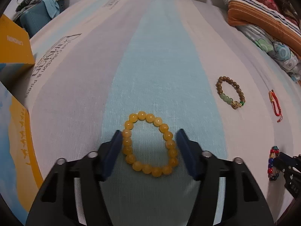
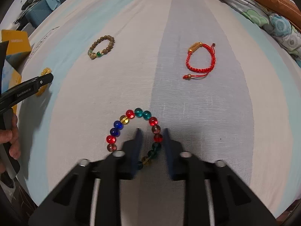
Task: Organize jewelry
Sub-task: 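Grasp the yellow bead bracelet with the left tool while the right tool grasps the multicolour bracelet, then carry the yellow and multicolour bracelets over the white box with both tools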
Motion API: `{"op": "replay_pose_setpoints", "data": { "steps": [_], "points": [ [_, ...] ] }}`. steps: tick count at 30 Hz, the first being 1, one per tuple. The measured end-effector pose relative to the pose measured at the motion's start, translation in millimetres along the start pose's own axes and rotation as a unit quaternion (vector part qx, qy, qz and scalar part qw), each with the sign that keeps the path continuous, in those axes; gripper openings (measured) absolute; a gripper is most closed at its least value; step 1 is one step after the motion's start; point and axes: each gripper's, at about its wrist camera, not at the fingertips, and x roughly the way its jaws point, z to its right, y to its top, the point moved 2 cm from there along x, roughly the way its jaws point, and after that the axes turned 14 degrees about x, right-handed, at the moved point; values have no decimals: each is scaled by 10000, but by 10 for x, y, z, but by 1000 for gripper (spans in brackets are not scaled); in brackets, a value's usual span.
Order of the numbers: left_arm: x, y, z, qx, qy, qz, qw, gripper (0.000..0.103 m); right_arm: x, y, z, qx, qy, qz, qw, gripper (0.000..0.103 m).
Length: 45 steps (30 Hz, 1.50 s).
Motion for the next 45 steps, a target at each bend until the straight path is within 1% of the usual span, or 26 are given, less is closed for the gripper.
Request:
{"op": "replay_pose_setpoints", "data": {
  "steps": [1, 2, 4, 5, 6, 7, 10, 11, 17, 28, 37, 45],
  "points": [
    [-10, -7, 10, 29, -19, 0, 10000, 46, -6, -8, -11, -35, 13, -5, 10000, 9],
    [-21, -13, 22, 64, -38, -5, 10000, 44, -9, -9, -15, -59, 5, -3, 10000, 9],
    [-36, -27, 36, 114, -42, -35, 9999, 32, -21, -7, -24, -77, 10, 14, 10000, 9],
    [-43, -32, 43, 134, -37, -60, 9999, 30, -30, -2, -13, -70, 32, 29, 10000, 9],
    [-56, -35, 48, 140, -31, -88, 9999, 20, -42, -2, -10, -63, 46, 42, 10000, 9],
    [-72, -36, 52, 117, -81, -91, 9999, 18, -53, -14, -5, -58, 58, 49, 10000, 9],
    [-134, -43, 57, 82, -162, -89, 9998, 17, -116, -8, -23, -83, 109, 115, 9998, 9],
    [-155, -41, 67, 112, -155, -72, 9998, 8, -138, 0, -26, -77, 122, 139, 9998, 9],
    [-325, -15, 99, 232, -153, 31, 9996, 9, -298, 39, -50, -29, 250, 281, 9993, 9],
    [-577, 4, 73, 133, -204, 28, 9997, 9, -557, 84, -133, 49, 468, 417, 9980, 9],
    [-826, 27, 148, 235, -228, 77, 9994, 9, -690, 132, -196, 82, 471, 544, 9974, 9],
    [-1059, 14, 92, 214, -245, 118, 9994, 9, -799, 181, -184, 231, 495, 629, 9965, 9]
  ]
}}
